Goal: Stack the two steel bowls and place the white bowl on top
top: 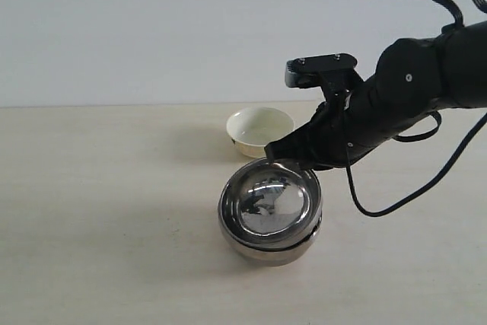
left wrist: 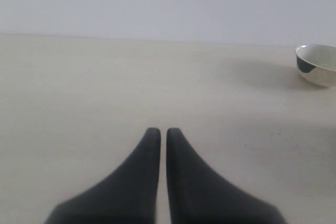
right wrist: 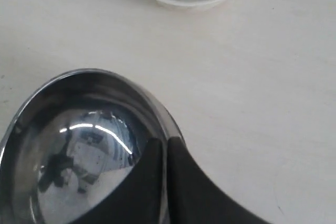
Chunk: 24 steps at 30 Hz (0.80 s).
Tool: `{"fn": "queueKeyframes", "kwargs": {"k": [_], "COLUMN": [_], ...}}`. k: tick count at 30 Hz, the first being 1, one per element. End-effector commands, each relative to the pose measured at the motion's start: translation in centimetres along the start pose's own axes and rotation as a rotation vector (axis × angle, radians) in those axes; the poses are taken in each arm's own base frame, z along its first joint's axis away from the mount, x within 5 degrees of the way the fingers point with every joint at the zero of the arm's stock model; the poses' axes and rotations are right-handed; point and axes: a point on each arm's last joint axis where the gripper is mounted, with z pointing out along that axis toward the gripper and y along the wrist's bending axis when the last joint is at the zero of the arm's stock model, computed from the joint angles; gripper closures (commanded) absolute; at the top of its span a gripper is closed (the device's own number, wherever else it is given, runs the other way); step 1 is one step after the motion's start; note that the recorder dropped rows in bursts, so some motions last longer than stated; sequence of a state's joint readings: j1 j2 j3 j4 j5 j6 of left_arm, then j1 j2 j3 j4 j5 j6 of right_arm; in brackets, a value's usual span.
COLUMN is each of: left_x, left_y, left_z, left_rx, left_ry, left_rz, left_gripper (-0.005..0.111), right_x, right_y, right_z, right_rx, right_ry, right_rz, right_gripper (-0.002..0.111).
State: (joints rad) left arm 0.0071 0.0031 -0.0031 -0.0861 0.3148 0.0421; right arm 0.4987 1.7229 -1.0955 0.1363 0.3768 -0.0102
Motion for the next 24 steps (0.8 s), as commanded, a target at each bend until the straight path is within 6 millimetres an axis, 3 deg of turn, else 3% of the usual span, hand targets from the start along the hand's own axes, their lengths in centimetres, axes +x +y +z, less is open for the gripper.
{"fn": "queueKeyframes", "kwargs": {"k": [1,4,13,20,24], "left_x": [0.0,0.0,0.0,0.0,0.0], "left_y": [0.0,0.0,0.0,0.0,0.0], "left_z": [0.0,0.0,0.0,0.0,0.0], "left_rx": [0.005,0.005,0.005,0.005,0.005], "left_ry": [-0.007,-0.007,-0.007,-0.007,-0.007], "left_rz": [-0.004,-0.004,-0.004,-0.004,-0.004], "left_gripper": [0.103,0.103,0.103,0.103,0.103], "right_x": [0.7,0.9,0.5,-0.8,-1.2], "right_y": [-0.3,-0.4,-0.3,-0.1,0.6], "right_z": [1.8,2.7,2.2,1.3,2.4], "right_rx": [0.016,0.019,0.012,-0.002,-0.019], "right_ry": [0.033,0.039,0.015,-0.113,-0.190], "right_rz": [-0.011,0.001,0.020,0.047,0.089], "right_gripper": [0.108,0.108,0.108,0.108,0.108]}}
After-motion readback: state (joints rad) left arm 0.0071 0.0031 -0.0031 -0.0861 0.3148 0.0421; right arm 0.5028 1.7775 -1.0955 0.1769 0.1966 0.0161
